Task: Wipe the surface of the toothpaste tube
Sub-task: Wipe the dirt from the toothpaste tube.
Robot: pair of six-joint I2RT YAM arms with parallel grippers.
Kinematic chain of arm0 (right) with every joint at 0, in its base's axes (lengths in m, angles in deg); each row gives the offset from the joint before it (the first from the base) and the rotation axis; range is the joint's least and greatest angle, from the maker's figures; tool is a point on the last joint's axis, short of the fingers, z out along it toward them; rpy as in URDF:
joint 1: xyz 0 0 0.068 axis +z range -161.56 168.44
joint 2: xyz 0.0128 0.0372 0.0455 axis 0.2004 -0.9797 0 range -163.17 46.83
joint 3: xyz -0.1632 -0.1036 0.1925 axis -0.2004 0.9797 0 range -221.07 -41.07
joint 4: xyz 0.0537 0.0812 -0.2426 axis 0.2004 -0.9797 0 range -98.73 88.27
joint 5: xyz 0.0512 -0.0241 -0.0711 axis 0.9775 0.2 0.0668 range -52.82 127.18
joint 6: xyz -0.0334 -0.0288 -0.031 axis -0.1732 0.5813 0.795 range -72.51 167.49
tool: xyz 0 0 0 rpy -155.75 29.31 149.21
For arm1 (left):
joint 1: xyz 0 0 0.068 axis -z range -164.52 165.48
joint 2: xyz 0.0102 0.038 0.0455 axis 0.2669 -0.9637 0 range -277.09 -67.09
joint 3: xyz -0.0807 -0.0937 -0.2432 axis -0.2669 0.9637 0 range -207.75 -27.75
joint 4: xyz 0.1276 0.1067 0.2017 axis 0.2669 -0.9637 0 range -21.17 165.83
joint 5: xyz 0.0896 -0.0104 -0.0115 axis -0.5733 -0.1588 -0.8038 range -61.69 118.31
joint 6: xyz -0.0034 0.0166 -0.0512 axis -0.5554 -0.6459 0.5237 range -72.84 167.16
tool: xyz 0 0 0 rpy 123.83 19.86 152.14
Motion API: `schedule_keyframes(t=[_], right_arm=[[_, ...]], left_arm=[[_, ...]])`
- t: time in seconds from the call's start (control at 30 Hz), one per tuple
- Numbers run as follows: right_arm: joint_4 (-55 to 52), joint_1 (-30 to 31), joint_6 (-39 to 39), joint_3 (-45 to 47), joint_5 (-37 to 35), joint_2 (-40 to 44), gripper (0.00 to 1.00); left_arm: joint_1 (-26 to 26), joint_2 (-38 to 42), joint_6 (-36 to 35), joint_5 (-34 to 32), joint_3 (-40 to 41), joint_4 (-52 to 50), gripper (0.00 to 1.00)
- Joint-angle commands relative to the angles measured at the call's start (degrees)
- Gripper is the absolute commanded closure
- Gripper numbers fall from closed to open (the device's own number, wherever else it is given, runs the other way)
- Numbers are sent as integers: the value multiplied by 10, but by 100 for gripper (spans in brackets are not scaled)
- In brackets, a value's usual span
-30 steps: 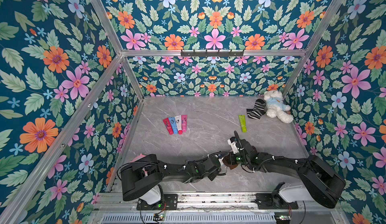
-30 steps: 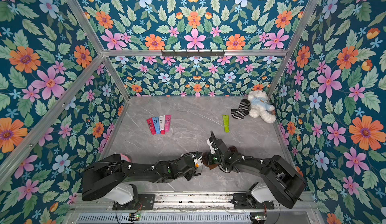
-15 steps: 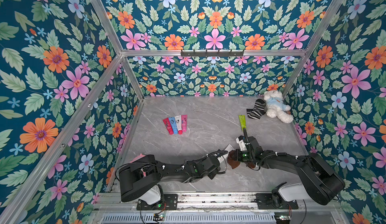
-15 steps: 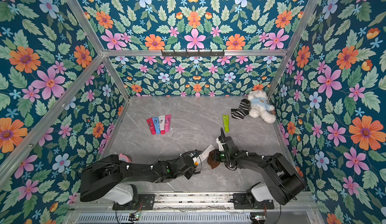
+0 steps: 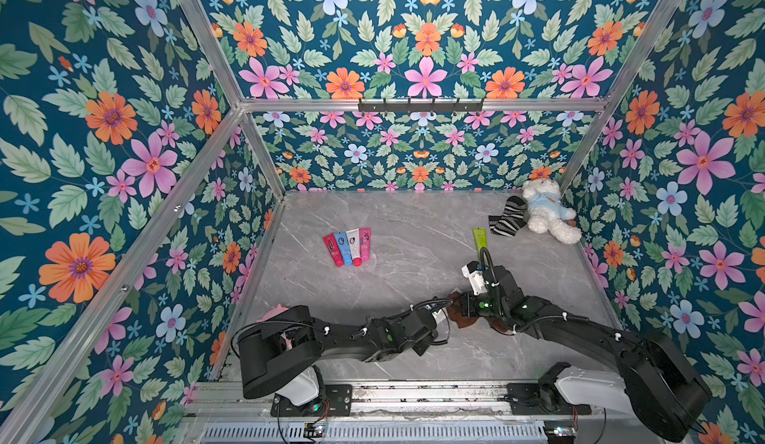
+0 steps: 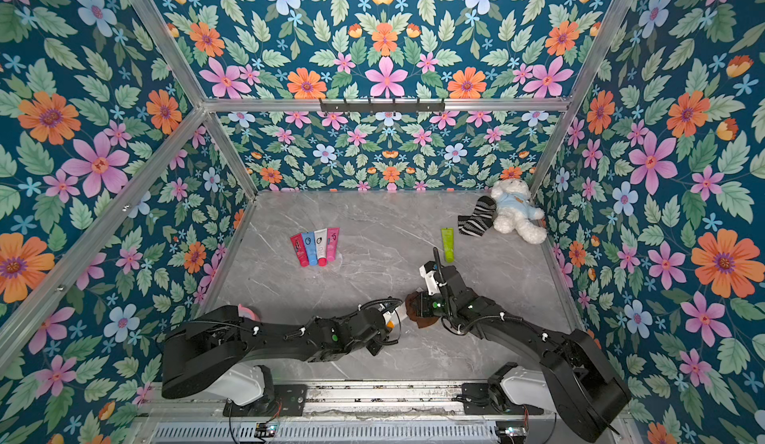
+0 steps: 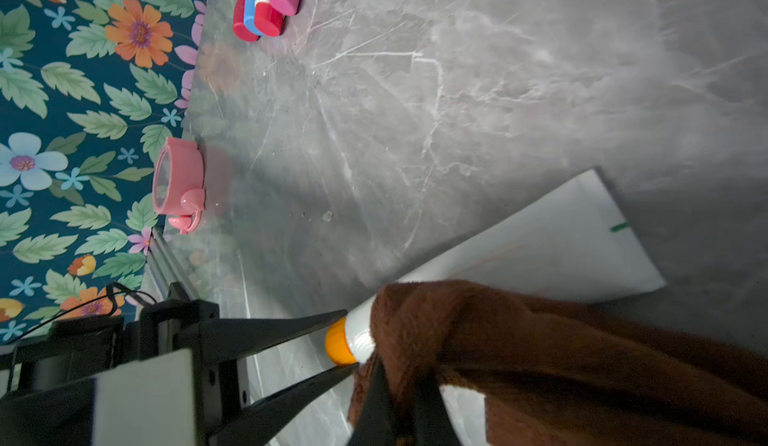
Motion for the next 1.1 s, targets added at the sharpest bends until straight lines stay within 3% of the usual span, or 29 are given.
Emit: schedule_keyframes(t=[0.0,0.17,0.33,0.57,0.87,1.07], right_arm=[[4,4,1,0,16,-27,100],[19,4,24,-10,31,-106,100],[-14,-20,30,-37,-32,-147,100],[-89,-60,52,-62,-110,-119,100],[-45,38,31,-70,-5,-62,100],[-53,45,42,-80,-29,-116,100]], left_arm=[[0,2,0,-2,-2,18,100],[0,7,0,-1,1,21,100],[0,4,0,7,2,24,100],[0,3,2,11,3,25,100],[0,1,-1,13,0,24,100],[0,4,-1,13,0,24,100]])
